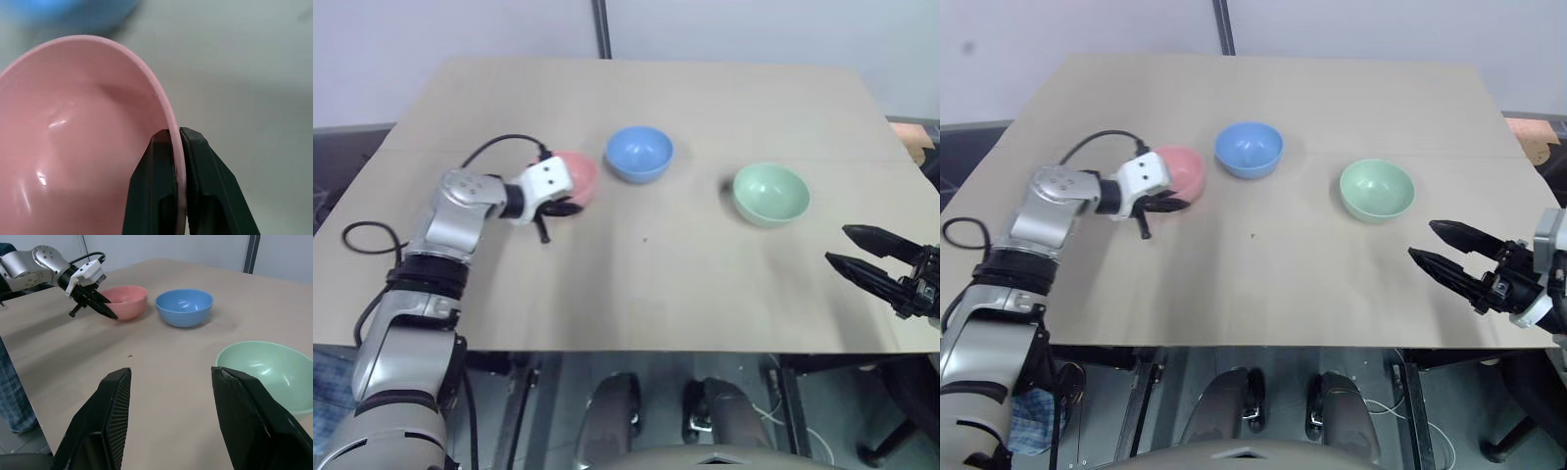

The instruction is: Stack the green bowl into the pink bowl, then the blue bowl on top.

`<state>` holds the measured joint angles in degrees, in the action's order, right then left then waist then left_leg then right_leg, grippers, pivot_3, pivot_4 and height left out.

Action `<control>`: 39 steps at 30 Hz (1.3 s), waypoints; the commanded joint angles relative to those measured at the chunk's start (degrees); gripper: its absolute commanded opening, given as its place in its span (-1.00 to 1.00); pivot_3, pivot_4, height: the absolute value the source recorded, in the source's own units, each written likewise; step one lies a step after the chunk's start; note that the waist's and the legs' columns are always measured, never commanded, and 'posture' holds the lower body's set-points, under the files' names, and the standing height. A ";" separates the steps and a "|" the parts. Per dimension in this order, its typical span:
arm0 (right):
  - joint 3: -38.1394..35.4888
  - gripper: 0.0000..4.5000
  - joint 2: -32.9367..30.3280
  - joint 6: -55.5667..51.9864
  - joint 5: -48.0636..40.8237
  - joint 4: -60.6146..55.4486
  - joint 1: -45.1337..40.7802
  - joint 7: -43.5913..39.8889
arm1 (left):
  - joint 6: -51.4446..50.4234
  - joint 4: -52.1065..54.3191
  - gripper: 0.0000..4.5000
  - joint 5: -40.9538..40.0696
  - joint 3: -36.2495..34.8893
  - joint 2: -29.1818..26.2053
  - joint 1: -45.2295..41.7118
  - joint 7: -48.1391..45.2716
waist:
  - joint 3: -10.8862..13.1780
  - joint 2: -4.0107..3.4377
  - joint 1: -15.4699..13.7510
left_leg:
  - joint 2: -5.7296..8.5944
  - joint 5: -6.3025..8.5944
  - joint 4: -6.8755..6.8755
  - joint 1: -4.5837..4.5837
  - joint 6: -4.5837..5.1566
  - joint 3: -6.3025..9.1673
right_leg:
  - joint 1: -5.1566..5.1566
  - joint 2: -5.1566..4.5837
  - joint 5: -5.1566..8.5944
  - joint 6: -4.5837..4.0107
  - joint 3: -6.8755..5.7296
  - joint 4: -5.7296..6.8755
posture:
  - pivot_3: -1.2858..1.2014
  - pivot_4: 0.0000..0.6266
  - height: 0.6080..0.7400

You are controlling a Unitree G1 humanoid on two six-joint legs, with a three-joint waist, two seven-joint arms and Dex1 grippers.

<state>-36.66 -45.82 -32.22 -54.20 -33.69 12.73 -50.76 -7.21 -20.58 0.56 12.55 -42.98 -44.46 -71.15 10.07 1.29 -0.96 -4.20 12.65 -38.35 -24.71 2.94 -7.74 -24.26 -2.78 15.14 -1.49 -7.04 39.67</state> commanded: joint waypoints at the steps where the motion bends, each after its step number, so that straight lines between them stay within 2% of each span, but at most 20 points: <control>1: -1.10 0.29 -0.69 0.96 0.04 -0.36 -0.34 -0.35 | -0.15 11.25 -0.99 -2.85 2.96 -2.03 1.96 -8.59 | -0.01 -0.02 0.17 | 0.00 -0.03 0.00 0.01 -0.05 0.00 | 0.00 0.00 0.00 0.00 0.01 0.02 | 0.03 -0.52 1.00; 8: -0.78 0.29 -1.10 0.81 0.23 -0.01 -1.03 -0.39 | -0.11 22.79 -0.99 -4.94 8.36 -2.73 6.37 -17.35 | -0.05 -0.09 0.12 | -0.07 -0.02 0.01 0.15 -0.03 -0.03 | 0.01 0.11 0.01 -0.02 0.09 0.13 | 0.03 -0.52 1.00; 12: -0.55 0.29 -1.25 0.68 0.26 0.01 -1.27 -0.24 | 4.63 20.78 -0.99 -0.62 11.77 -0.85 5.43 -16.53 | -0.08 -0.08 -0.17 | -0.01 0.00 -0.04 0.24 0.02 0.01 | 0.19 0.04 0.01 0.00 0.04 0.09 | 0.03 -0.52 1.00; 18: -0.16 0.29 -1.26 0.64 0.30 -0.23 -1.42 -0.06 | 6.89 17.79 -0.99 1.26 11.51 2.11 4.04 -13.80 | -0.09 -0.09 -0.29 | -0.01 0.02 -0.03 0.42 0.04 0.08 | 0.42 0.04 0.01 -0.01 -0.01 0.07 | 0.03 -0.52 1.00; 20: 0.00 0.29 -1.21 0.73 0.45 -0.25 -1.34 -0.13 | 7.59 16.71 -0.63 1.99 11.11 3.47 3.52 -11.88 | -0.09 -0.09 -0.29 | -0.02 0.02 -0.03 0.47 0.04 0.08 | 0.47 0.04 0.01 -0.01 -0.01 0.06 | 0.03 -0.52 1.00; 24: 0.28 0.29 -1.15 0.87 0.72 0.01 -1.51 -0.23 | 10.20 14.30 -0.07 3.26 10.52 6.58 2.56 -7.73 | -0.07 -0.07 -0.18 | -0.01 0.02 -0.02 0.46 0.04 0.08 | 0.47 0.03 0.01 -0.01 -0.01 0.05 | 0.03 -0.52 1.00; 28: 0.60 0.29 -1.25 0.87 0.89 0.38 -1.98 -0.37 | 11.84 13.58 0.77 3.46 10.19 7.61 2.38 -6.34 | -0.07 -0.07 0.07 | -0.01 0.02 -0.01 0.46 0.04 0.09 | 0.47 0.04 0.01 -0.01 -0.01 0.04 | 0.03 -0.52 1.00; 29: 0.70 0.29 -1.29 0.88 0.95 0.49 -2.12 -0.42 | 12.22 13.42 0.89 3.47 10.06 7.74 2.31 -6.00 | -0.07 -0.07 0.09 | -0.02 0.02 0.00 0.47 0.04 0.08 | 0.47 0.05 0.01 -0.01 0.00 0.04 | 0.03 -0.52 1.00; 30: 0.78 0.29 -1.33 0.86 0.98 0.57 -2.24 -0.47 | 12.32 13.35 0.96 3.45 9.88 7.79 2.24 -5.74 | -0.07 -0.07 0.11 | -0.02 0.02 0.00 0.47 0.04 0.08 | 0.47 0.05 0.01 -0.01 0.00 0.04 | 0.03 -0.52 1.00; 32: 0.96 0.29 -1.45 0.82 1.00 0.72 -2.49 -0.63 | 12.18 13.82 0.96 2.06 9.21 7.10 2.22 -6.89 | -0.07 -0.07 0.11 | -0.03 0.02 0.00 0.48 0.04 0.08 | 0.47 0.06 0.01 -0.01 0.00 0.04 | 0.03 -0.52 1.00; 35: 1.35 0.29 -1.66 0.79 1.12 1.20 -3.16 -0.81 | 7.04 16.68 0.96 -4.21 5.75 5.27 2.94 -10.19 | -0.06 -0.07 0.15 | -0.04 0.02 0.00 0.47 0.04 0.08 | 0.46 0.06 0.01 -0.01 0.00 0.04 | 0.03 -0.52 1.00; 39: 2.33 0.29 -1.84 0.70 1.38 1.80 -4.20 -1.14 | 3.32 18.19 0.96 -7.97 2.24 3.26 3.88 -10.08 | -0.06 -0.07 0.11 | -0.03 0.02 0.01 0.48 0.04 0.08 | 0.46 0.05 0.01 -0.01 0.00 0.03 | 0.03 -0.52 1.00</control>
<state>-33.96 -46.85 -32.22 -52.66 -31.55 9.38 -51.40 -2.29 -4.86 -4.82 17.60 -38.82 -40.73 -80.99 10.01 1.21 -0.85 -4.23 12.67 -38.34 -24.23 2.98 -7.65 -23.80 -2.73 15.15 -1.50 -7.05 39.70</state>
